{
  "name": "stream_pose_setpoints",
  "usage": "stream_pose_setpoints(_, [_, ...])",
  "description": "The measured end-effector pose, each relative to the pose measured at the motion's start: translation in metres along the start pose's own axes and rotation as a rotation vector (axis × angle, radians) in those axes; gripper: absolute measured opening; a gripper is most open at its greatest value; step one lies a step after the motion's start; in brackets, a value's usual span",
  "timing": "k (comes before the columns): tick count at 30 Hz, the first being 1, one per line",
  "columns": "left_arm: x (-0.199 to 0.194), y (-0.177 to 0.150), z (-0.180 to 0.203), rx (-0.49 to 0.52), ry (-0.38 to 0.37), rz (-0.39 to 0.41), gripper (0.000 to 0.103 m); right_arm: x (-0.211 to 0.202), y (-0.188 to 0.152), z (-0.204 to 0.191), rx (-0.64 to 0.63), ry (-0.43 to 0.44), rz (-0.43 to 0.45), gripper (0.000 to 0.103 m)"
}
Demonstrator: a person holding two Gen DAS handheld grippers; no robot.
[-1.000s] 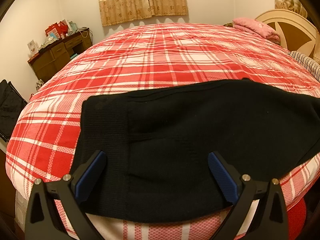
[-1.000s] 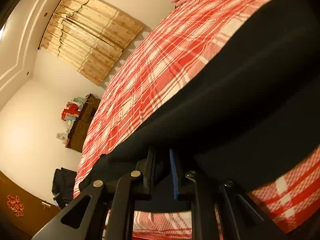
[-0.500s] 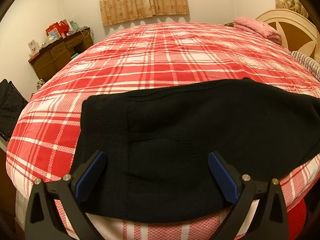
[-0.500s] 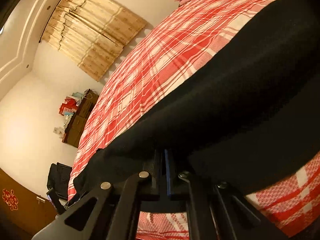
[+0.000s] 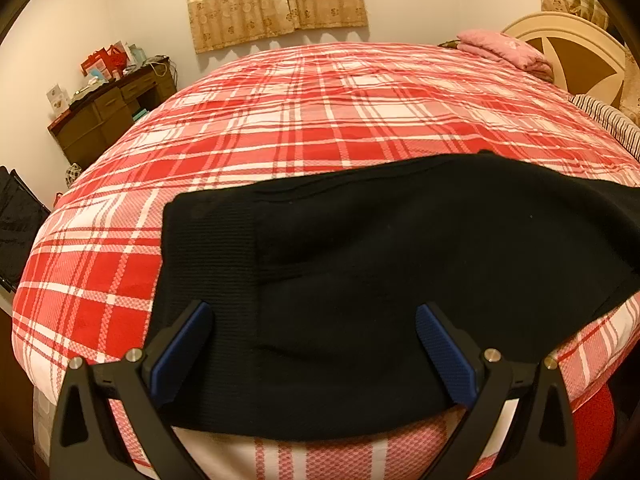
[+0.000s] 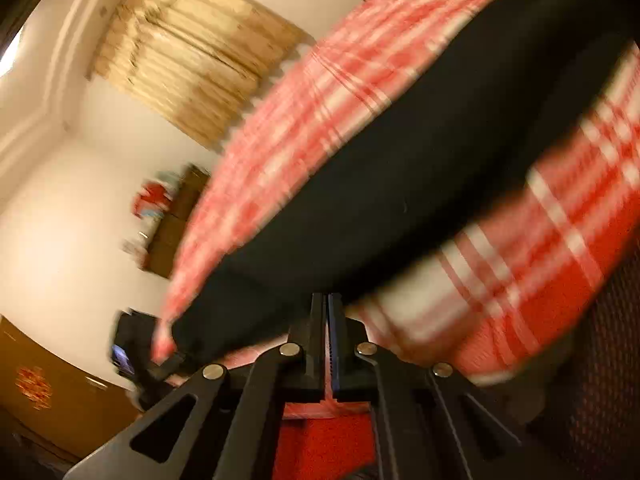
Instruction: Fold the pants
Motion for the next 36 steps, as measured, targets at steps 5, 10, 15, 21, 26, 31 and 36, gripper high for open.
stream_pose_setpoints(5, [-0.01, 0.0, -0.008, 0.019, 0.028, -0.011, 0.103, -0.01, 0.004, -0.009, -0.056, -0.028, 0.05, 0.002])
stream_pose_setpoints(10, [-0.043, -0.007, -0.025, -0.021, 0.016, 0.035, 0.103, -0.01, 0.001, -0.059, -0.162, 0.119, 0.02, 0.003])
stream_pose_setpoints(15, [-0.069, -0.029, -0.055, -0.049, 0.088, 0.063, 0.103, 0.027, -0.012, -0.079, -0.12, 0.228, -0.117, 0.004])
stream_pose_setpoints(21, [-0.081, -0.055, -0.08, -0.188, -0.025, 0.089, 0.097, 0.036, -0.023, -0.107, -0.175, 0.27, -0.115, 0.025])
stream_pose_setpoints(26, [-0.06, -0.045, -0.066, -0.243, -0.121, 0.083, 0.084, 0.024, -0.022, -0.127, -0.234, 0.222, 0.014, 0.075])
stream_pose_setpoints(31, [-0.039, -0.039, -0.057, -0.281, -0.16, 0.052, 0.071, 0.018, -0.017, -0.115, -0.225, 0.175, 0.044, 0.075])
stream_pose_setpoints(36, [-0.042, -0.036, -0.059, -0.318, -0.19, 0.058, 0.056, 0.021, -0.018, -0.109, -0.21, 0.157, 0.03, 0.075])
Point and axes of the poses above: each gripper's, at about its wrist camera, not at the fingertips, and x roughly the way its jaws point, z to its right, y to its top, the point moved 5 cm from there along x, roughly the way its jaws point, and after that the axes turned 12 degrees about -y, right-handed, at the moved point
